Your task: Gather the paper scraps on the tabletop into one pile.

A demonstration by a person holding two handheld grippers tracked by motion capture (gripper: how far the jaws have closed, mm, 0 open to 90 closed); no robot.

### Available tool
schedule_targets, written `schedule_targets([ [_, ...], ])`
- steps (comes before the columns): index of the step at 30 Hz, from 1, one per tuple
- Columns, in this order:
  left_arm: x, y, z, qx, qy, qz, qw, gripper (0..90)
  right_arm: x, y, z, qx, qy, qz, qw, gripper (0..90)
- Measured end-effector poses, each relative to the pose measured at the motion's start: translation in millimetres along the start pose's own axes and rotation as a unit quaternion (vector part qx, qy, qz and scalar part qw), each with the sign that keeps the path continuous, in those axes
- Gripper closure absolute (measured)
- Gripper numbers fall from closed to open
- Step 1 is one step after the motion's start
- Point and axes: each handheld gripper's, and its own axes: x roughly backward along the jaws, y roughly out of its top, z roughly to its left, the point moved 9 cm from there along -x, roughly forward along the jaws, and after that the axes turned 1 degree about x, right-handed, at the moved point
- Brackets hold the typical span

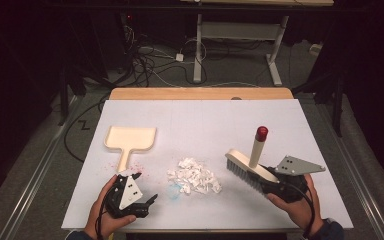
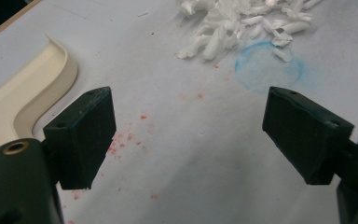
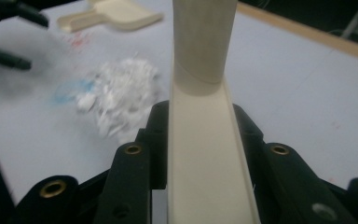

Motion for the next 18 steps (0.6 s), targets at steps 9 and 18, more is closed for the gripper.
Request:
schedule_targets([
  [9, -1.1, 0.8, -1.2, -0.003, 0.0, 0.003, 1.0, 16.4, -10.0, -32.0, 23.4, 0.02, 0.044, 0.057, 0.9972, 68.0],
  [18, -1.0, 0.5, -0.8, -0.002, -0.002, 0.0, 1.0, 16.4, -43.9, -6.4, 59.1, 0.049, 0.076, 0.041, 0.995, 68.0],
])
